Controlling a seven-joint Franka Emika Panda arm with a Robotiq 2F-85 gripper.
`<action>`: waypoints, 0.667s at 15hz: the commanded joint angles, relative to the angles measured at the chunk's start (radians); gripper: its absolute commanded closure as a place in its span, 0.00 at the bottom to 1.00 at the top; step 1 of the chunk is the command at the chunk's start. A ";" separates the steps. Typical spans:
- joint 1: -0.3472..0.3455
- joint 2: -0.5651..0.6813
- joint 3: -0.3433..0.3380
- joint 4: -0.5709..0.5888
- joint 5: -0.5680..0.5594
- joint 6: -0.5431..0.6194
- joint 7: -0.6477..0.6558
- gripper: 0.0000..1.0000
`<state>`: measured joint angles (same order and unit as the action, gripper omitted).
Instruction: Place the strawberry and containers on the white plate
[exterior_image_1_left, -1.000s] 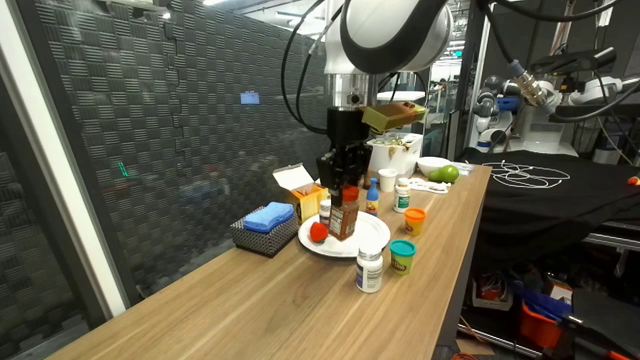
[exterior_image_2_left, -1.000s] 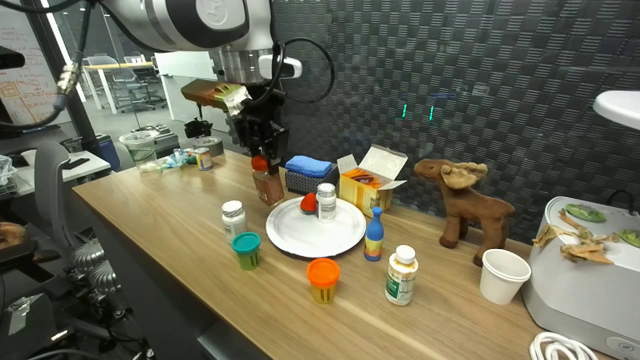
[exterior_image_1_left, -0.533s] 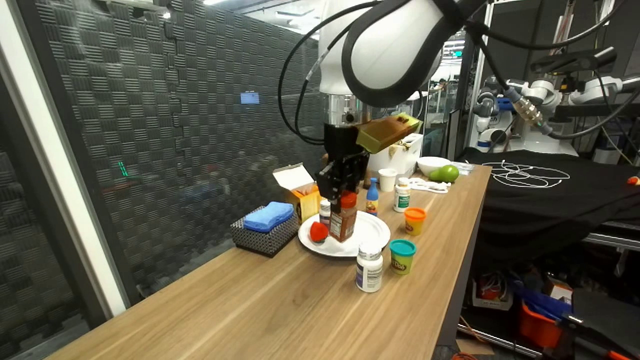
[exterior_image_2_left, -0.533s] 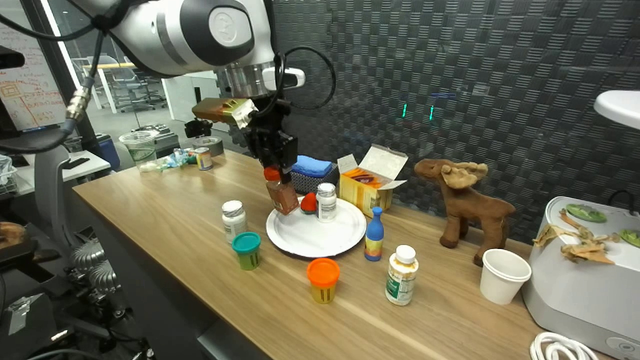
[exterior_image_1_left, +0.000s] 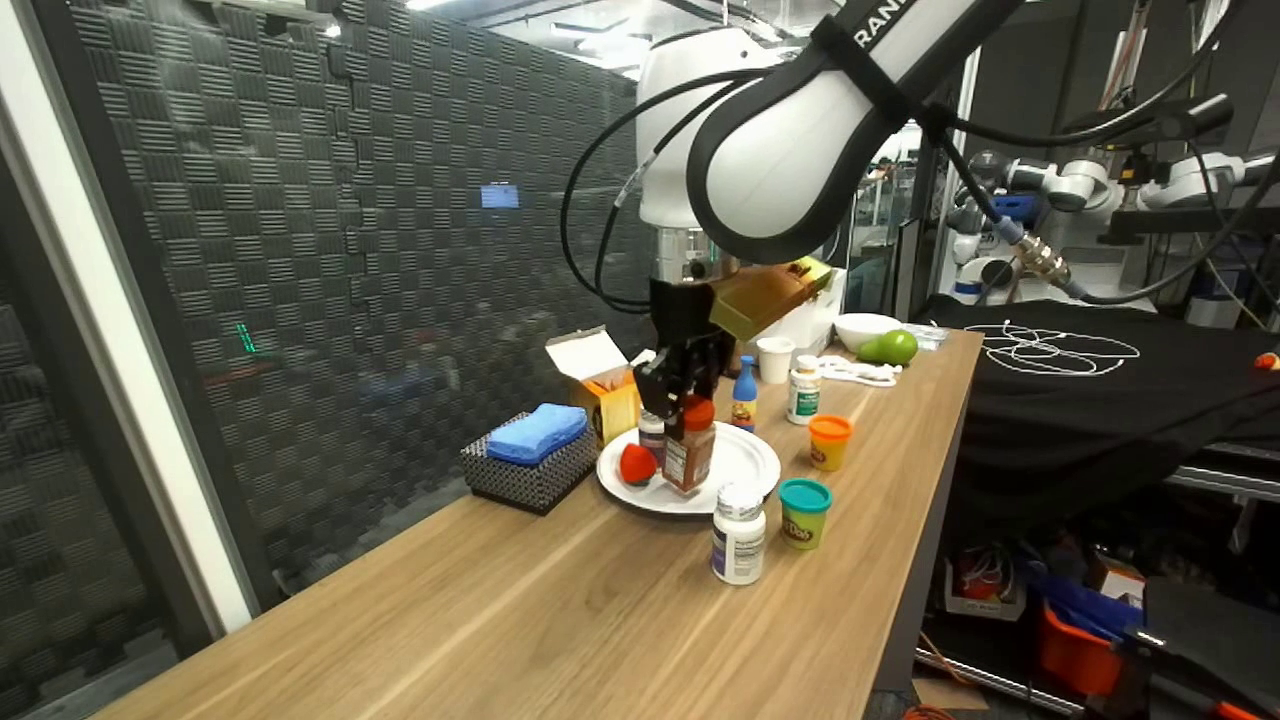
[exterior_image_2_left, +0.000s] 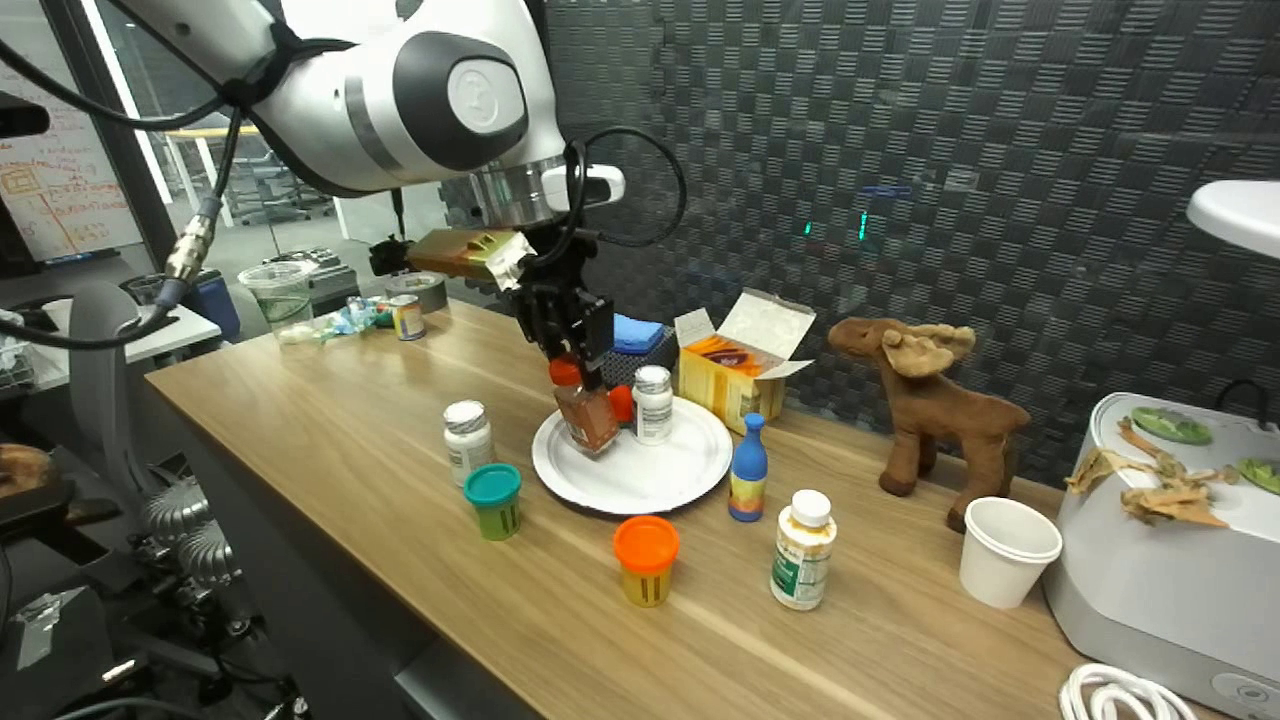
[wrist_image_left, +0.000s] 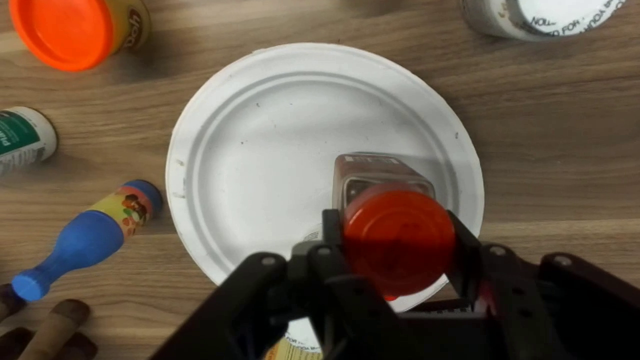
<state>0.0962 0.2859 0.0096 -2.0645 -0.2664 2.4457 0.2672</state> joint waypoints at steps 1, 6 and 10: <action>0.011 0.024 -0.004 0.040 0.014 0.014 -0.010 0.76; 0.009 0.060 0.021 0.083 0.061 0.016 -0.064 0.76; 0.007 0.082 0.034 0.097 0.084 0.008 -0.125 0.76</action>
<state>0.1023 0.3495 0.0365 -1.9995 -0.2151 2.4575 0.2037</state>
